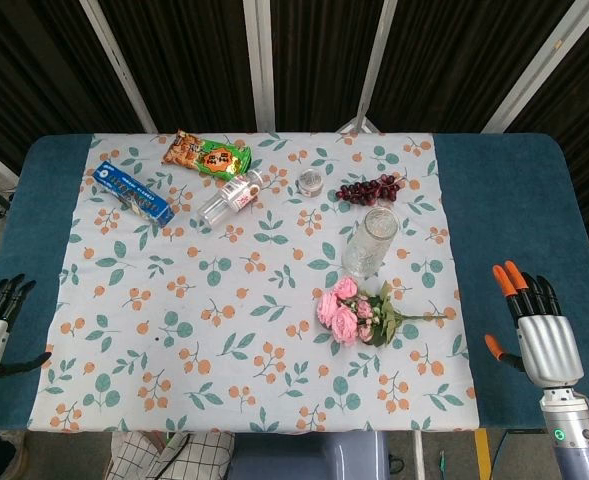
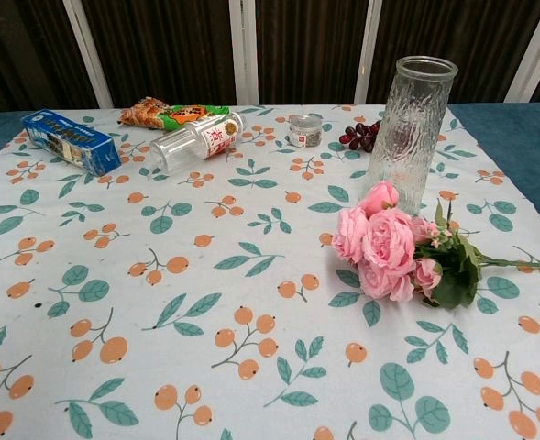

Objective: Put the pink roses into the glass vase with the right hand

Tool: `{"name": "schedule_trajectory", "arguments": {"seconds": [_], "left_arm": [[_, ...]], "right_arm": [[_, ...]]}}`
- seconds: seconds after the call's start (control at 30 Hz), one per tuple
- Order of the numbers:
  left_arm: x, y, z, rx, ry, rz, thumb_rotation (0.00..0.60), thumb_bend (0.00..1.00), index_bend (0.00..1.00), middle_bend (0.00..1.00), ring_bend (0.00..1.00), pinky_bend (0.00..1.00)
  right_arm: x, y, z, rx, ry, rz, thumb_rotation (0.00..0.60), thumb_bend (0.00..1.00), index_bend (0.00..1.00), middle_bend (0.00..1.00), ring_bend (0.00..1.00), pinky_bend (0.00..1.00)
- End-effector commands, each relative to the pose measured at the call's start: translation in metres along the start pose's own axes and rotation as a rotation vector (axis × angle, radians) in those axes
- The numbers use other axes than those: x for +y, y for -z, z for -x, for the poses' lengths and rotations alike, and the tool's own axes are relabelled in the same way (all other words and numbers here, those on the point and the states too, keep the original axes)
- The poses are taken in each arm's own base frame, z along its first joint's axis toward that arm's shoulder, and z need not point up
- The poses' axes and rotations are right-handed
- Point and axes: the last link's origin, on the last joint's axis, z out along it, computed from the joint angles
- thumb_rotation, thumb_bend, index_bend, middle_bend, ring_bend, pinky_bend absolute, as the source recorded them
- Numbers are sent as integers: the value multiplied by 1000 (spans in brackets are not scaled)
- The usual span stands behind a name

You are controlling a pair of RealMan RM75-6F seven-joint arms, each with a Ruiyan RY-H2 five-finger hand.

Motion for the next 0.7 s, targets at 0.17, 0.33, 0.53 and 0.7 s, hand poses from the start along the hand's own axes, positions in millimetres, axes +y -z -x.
{"name": "schedule_trajectory", "arguments": {"seconds": [0.17,0.33,0.53,0.7], "left_arm": [[0,-1,0,-2,1,1,600,0,0,0,0,0],[2,0,-1,6,5,9,600,0,0,0,0,0],[2,0,-2,17,6,12,600,0,0,0,0,0],[2,0,-1,12,6,13,600,0,0,0,0,0]], "right_arm": [[0,-1,0,2,-8,3,600,308,0,0,0,0],[0,1,-1,1,-31,6,600,306,0,0,0,0],[-6,3,-1,-7,-70,-11,600,289,0,0,0,0],[-17,3,2,-33,-89,-37,600,289,0,0,0,0]]}}
